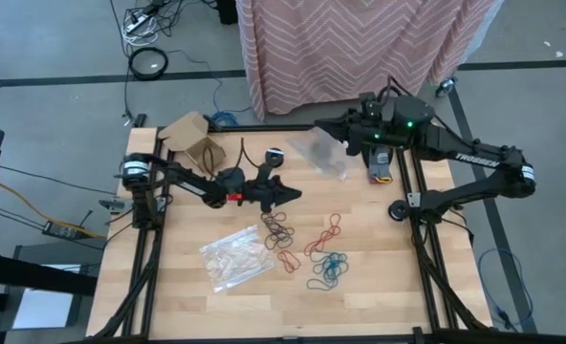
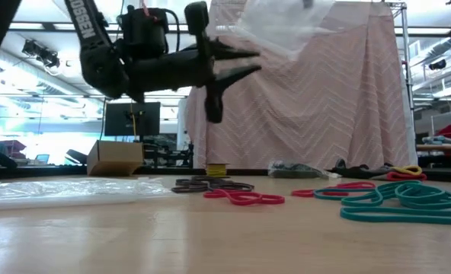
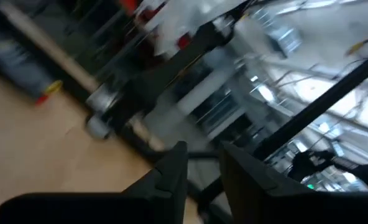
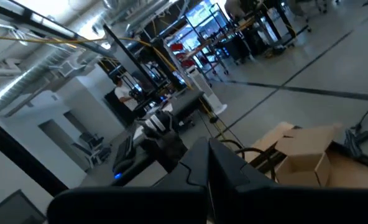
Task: Sort rubber bands
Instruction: Open the transparent zip bag
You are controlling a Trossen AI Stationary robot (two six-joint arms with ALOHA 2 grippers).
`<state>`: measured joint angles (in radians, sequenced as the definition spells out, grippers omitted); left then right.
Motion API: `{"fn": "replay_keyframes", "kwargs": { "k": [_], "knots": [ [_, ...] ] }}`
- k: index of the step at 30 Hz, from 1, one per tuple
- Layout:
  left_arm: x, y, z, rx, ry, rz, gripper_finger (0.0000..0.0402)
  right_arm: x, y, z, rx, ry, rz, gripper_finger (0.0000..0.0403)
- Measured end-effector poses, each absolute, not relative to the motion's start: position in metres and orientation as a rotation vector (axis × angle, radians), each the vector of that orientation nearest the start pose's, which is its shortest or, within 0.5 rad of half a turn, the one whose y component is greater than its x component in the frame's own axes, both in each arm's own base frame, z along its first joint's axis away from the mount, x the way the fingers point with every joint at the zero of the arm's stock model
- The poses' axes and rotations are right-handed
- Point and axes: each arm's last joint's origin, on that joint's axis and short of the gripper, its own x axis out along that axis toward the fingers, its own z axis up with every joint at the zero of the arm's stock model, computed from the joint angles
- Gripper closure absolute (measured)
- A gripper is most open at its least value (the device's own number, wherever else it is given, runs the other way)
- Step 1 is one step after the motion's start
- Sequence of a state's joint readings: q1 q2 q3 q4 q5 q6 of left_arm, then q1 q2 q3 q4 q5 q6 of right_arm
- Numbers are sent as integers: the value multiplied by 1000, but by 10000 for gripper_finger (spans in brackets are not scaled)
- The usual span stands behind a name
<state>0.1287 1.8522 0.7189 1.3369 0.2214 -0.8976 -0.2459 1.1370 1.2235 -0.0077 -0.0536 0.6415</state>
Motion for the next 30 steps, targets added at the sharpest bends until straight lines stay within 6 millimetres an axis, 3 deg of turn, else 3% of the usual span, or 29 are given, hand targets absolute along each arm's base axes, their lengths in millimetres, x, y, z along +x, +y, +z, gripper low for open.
{"fn": "replay_keyframes", "kwargs": {
  "k": [7,15,22,25,30],
  "knots": [
    [360,40,198,-808,-365,-296,265,242,-59,451,592,-172,-145,403],
    [383,42,208,-747,-418,-338,259,243,-59,460,576,-238,-123,403],
    [387,47,211,-711,-433,-332,259,240,-58,461,577,-237,-125,403],
    [385,49,211,-782,-363,-449,259,235,-59,445,585,-45,-184,403],
    [383,43,209,-894,-158,-695,269,216,-68,394,600,481,-406,403]
  ]
}}
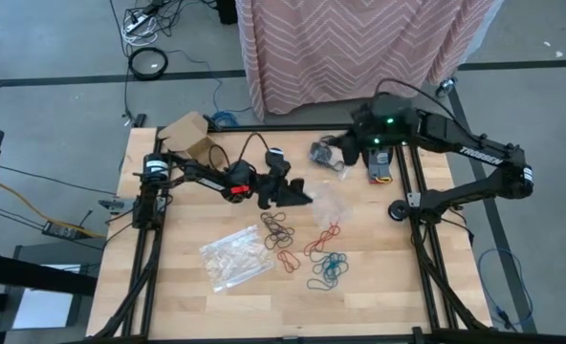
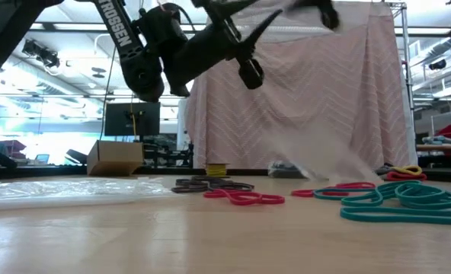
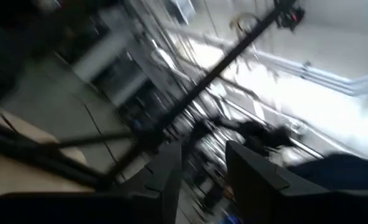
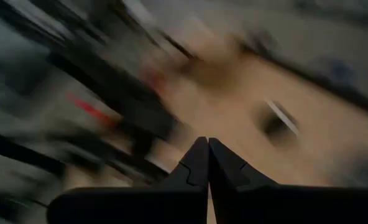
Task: Sort rubber bands
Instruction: Open the transparent zip bag
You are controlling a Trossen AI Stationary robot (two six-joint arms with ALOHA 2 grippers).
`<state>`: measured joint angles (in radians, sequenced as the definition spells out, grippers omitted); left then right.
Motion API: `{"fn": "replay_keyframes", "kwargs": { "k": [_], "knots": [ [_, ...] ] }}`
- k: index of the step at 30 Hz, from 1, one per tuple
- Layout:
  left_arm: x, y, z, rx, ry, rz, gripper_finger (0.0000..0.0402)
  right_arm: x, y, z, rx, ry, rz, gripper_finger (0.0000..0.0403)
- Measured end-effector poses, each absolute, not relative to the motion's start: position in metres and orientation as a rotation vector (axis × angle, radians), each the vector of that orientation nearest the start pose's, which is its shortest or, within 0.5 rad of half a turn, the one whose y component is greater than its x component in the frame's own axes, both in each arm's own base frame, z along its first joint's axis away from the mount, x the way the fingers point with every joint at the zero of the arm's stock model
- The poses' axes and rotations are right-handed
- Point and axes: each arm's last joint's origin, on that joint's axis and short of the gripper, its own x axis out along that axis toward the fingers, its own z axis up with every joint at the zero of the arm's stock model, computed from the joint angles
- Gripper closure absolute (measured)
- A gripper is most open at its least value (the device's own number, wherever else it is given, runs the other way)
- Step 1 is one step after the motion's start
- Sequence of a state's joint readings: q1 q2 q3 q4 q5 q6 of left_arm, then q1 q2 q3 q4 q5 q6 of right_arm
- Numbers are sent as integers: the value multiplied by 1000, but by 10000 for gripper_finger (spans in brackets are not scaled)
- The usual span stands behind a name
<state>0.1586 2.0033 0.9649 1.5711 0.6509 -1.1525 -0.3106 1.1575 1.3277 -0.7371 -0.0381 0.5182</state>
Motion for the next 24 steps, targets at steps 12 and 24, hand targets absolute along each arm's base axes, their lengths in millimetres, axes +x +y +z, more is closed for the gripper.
{"fn": "replay_keyframes", "kwargs": {
  "k": [12,24],
  "knots": [
    [355,34,248,-790,-218,-716,347,245,-90,321,476,1048,-485,403],
    [270,42,344,-391,-180,-218,355,298,-74,224,524,1132,-210,343]
  ]
}}
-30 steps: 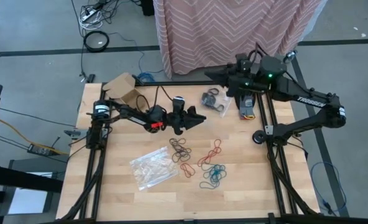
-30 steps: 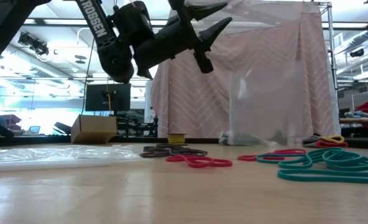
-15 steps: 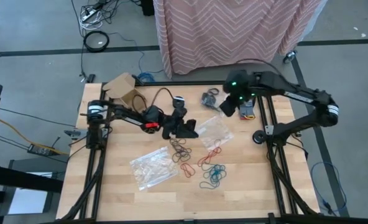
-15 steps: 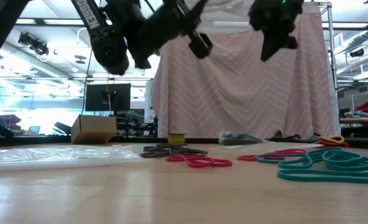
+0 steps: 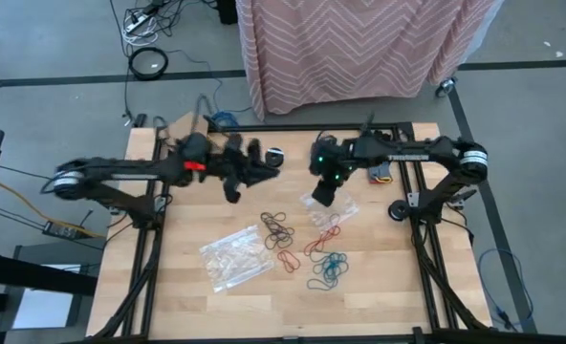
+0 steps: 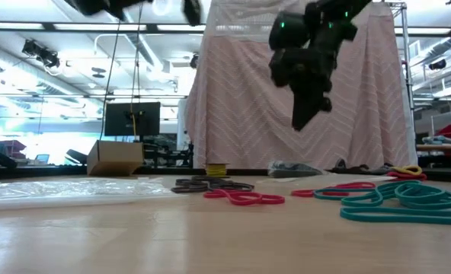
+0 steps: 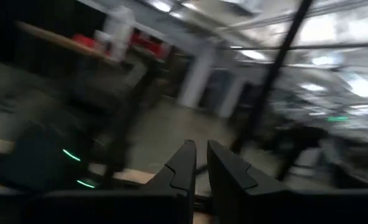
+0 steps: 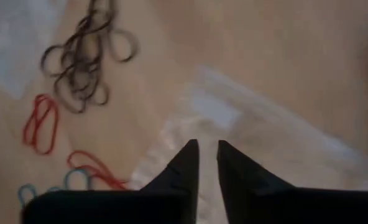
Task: Sort rubber bands
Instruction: Open the transparent zip bag
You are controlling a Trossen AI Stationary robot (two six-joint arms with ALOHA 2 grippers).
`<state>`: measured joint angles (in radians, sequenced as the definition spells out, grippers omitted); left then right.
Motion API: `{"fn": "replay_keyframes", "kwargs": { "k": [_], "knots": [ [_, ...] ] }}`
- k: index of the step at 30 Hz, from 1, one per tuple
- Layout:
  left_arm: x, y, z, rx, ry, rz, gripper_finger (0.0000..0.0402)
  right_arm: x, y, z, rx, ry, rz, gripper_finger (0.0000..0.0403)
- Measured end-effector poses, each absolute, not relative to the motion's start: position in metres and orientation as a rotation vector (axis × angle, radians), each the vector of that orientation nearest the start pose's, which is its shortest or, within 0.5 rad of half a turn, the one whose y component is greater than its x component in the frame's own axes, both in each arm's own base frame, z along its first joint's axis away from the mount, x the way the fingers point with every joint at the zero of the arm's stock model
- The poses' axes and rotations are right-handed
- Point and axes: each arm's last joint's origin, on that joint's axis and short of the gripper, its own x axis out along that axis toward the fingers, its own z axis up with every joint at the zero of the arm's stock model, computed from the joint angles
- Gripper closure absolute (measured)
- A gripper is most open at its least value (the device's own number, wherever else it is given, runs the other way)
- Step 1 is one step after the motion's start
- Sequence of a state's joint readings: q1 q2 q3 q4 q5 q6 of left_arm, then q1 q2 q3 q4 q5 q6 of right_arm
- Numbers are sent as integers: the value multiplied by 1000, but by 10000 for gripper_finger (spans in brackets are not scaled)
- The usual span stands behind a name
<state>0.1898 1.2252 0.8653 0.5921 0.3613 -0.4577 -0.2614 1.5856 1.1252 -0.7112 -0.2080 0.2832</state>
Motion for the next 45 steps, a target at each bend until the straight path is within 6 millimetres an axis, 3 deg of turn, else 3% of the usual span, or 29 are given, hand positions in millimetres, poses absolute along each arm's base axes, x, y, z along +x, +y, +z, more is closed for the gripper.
{"fn": "replay_keyframes", "kwargs": {
  "k": [4,7,12,17,30,36,41,45],
  "knots": [
    [239,40,357,-326,-141,-48,355,302,-66,202,603,1095,-141,286],
    [225,38,359,-308,-95,9,355,300,-65,191,624,1065,-188,242],
    [218,37,358,-310,-52,31,355,296,-62,179,584,1064,-253,185],
    [218,36,357,-313,-39,45,355,297,-53,171,484,1010,-298,158],
    [209,35,355,-317,9,103,355,281,-27,134,456,955,-332,172],
    [209,35,355,-318,15,99,355,279,-19,128,441,896,-317,174],
    [209,35,354,-319,22,99,355,286,-11,112,409,940,-338,176],
    [209,34,351,-325,50,102,355,295,-2,105,386,981,-432,223]
  ]
}}
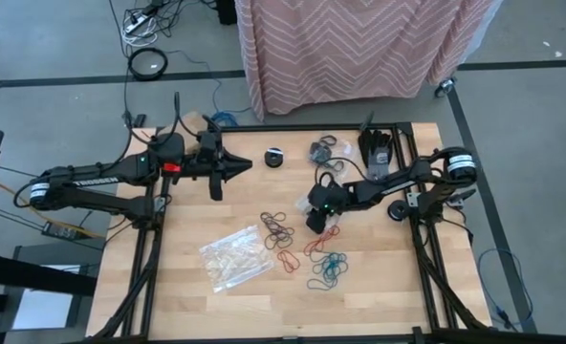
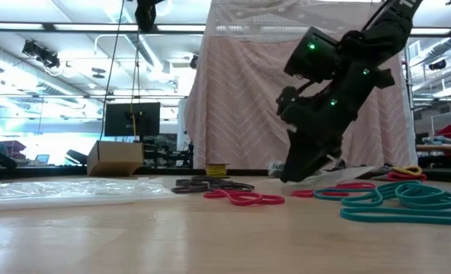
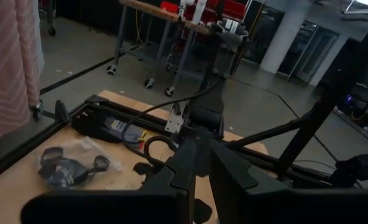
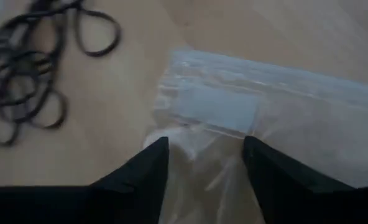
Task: Sort rubber bands
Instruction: Open the transparent zip bag
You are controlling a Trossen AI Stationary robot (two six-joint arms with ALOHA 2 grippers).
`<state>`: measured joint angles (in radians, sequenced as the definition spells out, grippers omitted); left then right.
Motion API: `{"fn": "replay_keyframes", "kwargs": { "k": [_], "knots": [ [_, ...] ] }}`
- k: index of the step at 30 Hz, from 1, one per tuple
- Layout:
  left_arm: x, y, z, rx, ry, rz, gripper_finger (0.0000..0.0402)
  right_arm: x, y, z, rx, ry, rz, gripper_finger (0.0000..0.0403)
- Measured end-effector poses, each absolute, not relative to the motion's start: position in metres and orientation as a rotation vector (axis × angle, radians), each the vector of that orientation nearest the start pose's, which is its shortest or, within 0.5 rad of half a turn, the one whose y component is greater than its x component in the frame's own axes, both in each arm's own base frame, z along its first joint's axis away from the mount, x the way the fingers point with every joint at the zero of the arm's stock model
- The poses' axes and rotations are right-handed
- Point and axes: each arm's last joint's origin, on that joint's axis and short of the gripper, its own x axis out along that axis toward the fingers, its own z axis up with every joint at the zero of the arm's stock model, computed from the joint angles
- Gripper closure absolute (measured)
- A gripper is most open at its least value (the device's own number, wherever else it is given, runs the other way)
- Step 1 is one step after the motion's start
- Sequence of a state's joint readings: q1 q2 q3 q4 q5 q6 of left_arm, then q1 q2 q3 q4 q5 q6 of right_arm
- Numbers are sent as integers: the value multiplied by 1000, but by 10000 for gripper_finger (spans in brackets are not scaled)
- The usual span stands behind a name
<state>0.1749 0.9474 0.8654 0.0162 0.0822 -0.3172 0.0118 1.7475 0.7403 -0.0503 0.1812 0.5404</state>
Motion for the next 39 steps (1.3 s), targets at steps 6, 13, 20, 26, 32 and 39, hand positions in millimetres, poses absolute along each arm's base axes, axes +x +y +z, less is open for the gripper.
{"fn": "replay_keyframes", "kwargs": {
  "k": [6,13,20,26,32,39],
  "knots": [
    [209,34,350,-332,60,103,355,304,2,113,380,1008,-522,387],
    [209,35,350,-329,58,108,355,305,-3,140,605,923,-447,402],
    [208,39,350,-316,56,125,355,301,-2,224,708,498,-265,403],
    [208,42,355,-326,11,117,355,272,-3,310,679,21,-107,403],
    [214,47,370,-374,-169,-15,342,239,-4,362,595,-315,-21,403],
    [249,60,367,-496,-318,-278,306,235,-2,379,543,-511,104,403]
  ]
}}
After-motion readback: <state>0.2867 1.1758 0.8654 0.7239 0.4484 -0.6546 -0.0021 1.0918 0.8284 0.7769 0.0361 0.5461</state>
